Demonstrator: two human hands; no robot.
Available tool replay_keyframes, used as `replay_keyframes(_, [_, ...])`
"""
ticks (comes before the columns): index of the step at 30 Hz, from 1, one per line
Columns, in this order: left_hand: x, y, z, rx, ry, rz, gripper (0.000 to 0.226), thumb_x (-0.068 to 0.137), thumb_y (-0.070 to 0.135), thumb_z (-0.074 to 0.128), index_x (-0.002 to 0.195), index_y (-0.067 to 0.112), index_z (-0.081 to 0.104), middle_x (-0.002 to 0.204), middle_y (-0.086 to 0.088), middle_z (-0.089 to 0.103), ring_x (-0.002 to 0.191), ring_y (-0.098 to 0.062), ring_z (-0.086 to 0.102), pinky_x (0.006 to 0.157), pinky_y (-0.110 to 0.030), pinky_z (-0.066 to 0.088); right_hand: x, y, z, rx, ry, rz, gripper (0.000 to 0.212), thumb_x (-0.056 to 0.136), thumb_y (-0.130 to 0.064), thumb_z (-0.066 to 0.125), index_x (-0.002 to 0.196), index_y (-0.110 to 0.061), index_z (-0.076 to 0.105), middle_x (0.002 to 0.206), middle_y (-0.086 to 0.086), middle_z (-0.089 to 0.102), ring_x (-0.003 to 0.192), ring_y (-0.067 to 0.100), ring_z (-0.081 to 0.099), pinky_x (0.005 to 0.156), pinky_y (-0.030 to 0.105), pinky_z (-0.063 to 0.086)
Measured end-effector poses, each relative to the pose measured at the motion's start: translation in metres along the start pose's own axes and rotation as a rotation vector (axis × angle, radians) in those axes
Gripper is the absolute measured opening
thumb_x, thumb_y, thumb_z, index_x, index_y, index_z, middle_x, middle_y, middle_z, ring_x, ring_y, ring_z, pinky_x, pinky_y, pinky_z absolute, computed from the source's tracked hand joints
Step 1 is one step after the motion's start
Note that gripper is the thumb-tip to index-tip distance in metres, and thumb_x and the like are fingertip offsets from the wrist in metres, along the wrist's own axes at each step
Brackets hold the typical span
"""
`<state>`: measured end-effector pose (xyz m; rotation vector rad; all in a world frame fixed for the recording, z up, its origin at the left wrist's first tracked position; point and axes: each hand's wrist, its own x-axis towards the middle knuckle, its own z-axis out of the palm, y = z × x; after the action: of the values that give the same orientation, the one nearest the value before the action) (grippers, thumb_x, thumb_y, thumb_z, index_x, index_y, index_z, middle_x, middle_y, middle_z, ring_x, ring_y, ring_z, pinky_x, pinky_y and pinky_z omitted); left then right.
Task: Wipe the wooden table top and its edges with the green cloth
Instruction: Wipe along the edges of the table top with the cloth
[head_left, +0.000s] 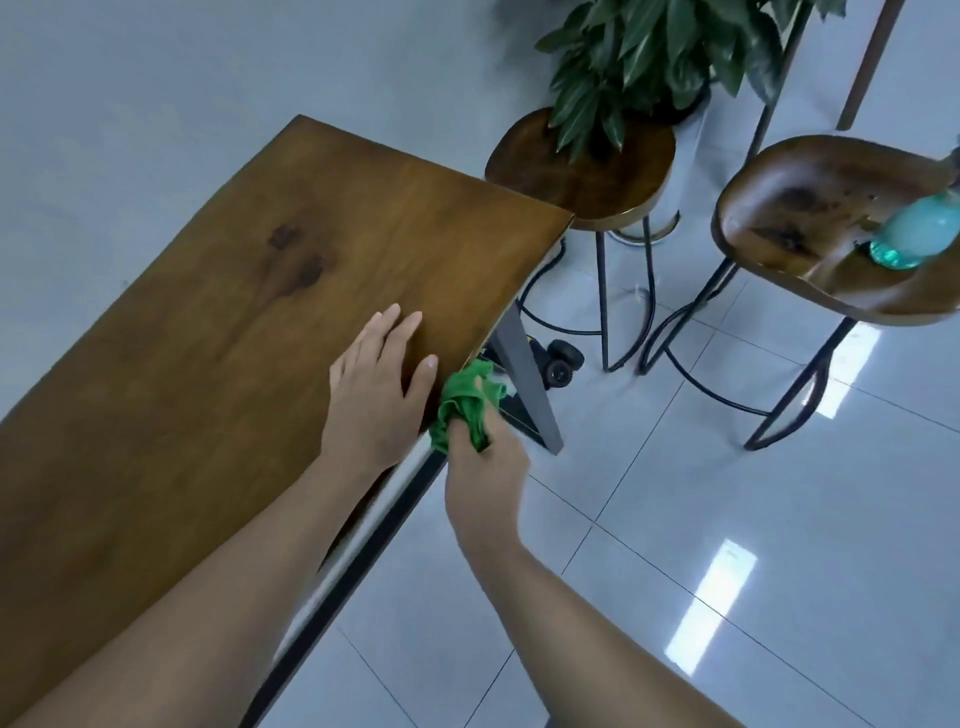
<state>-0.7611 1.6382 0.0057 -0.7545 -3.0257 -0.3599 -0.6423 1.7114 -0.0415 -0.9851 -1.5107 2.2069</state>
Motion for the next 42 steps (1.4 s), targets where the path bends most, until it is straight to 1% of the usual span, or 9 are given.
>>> replay_keyframes(4, [0.002,-0.001,0.002,0.019,0.007,0.011,0.058,0.114,0.058,0.032,0.166,0.034,0.040,0.177,0.007,0.033,0.166,-0.016,0.025,0.130,-0.055,0.024,-0.047,0.021,0.003,0.030,-0.092,0.001,0.059,0.098,-0.017,0.064,0.154,-0.034,0.065,0.132,-0.019,0.078,0.116,0.006,0.075,0.103,0.028,0.062])
replay_keyframes(10, [0.004,-0.002,0.003,-0.015,0.010,0.006,0.054,0.115,0.054,0.039,0.166,0.033,0.042,0.177,0.008,0.033,0.165,-0.014,0.024,0.129,-0.054,0.022,-0.014,0.007,-0.007,-0.010,-0.052,-0.065,0.059,0.103,-0.008,0.069,0.155,-0.036,0.064,0.128,-0.014,0.078,0.114,0.003,0.072,0.106,0.027,0.058])
replay_keyframes(16, [0.006,0.001,0.002,-0.001,0.020,0.007,0.053,0.116,0.053,0.037,0.166,0.035,0.041,0.177,0.010,0.033,0.165,-0.012,0.024,0.130,-0.053,0.022,0.113,-0.059,-0.030,-0.190,0.150,-0.211,0.050,0.110,-0.017,0.065,0.159,-0.022,0.060,0.107,-0.004,0.072,0.091,0.001,0.066,0.079,0.001,0.045])
replay_keyframes(20, [0.007,0.000,0.003,0.001,0.015,0.013,0.055,0.116,0.055,0.032,0.166,0.035,0.040,0.177,0.010,0.033,0.165,-0.011,0.025,0.131,-0.056,0.022,0.173,-0.097,-0.045,-0.242,0.214,-0.202,0.037,0.111,-0.016,0.058,0.145,-0.007,0.070,0.129,0.010,0.077,0.119,0.026,0.071,0.107,0.038,0.056])
replay_keyframes(22, [0.006,-0.001,0.004,-0.006,0.016,0.023,0.055,0.116,0.055,0.032,0.167,0.034,0.040,0.177,0.010,0.032,0.165,-0.011,0.025,0.131,-0.055,0.022,0.178,-0.099,-0.046,-0.228,0.228,-0.195,0.037,0.112,-0.016,0.058,0.147,-0.009,0.069,0.136,0.009,0.076,0.124,0.026,0.070,0.110,0.039,0.056])
replay_keyframes(27, [0.006,0.000,0.002,-0.011,0.007,0.027,0.054,0.117,0.054,0.033,0.167,0.034,0.041,0.178,0.009,0.032,0.165,-0.013,0.025,0.132,-0.055,0.019,0.131,-0.065,-0.028,-0.193,0.215,-0.187,0.025,0.110,-0.015,0.058,0.129,-0.009,0.074,0.121,0.009,0.076,0.101,0.020,0.066,0.079,0.016,0.048])
replay_keyframes(34, [-0.005,-0.003,-0.016,-0.196,-0.059,0.052,0.052,0.116,0.044,0.050,0.166,0.031,0.042,0.175,0.004,0.039,0.163,-0.019,0.032,0.133,-0.055,0.027,0.009,0.017,0.017,-0.084,0.150,-0.146,0.013,0.107,-0.007,0.057,0.105,-0.016,0.066,0.091,-0.006,0.065,0.077,0.006,0.055,0.076,0.025,0.044])
replay_keyframes(39, [-0.045,-0.032,-0.040,-0.206,-0.048,0.088,0.050,0.115,0.042,0.053,0.164,0.035,0.043,0.169,0.007,0.046,0.157,-0.016,0.041,0.128,-0.038,0.034,-0.091,0.070,0.052,-0.043,0.083,-0.080,0.051,0.110,-0.008,0.058,0.155,-0.032,0.064,0.102,-0.001,0.075,0.080,0.006,0.059,0.076,0.025,0.053])
replay_keyframes(42, [-0.084,-0.058,-0.050,-0.182,-0.070,0.095,0.050,0.115,0.040,0.053,0.164,0.030,0.047,0.167,0.005,0.048,0.154,-0.014,0.044,0.128,-0.039,0.036,-0.141,0.095,0.068,-0.036,0.080,-0.048,0.059,0.110,-0.006,0.058,0.160,-0.038,0.058,0.118,-0.001,0.078,0.093,0.016,0.069,0.086,0.032,0.060])
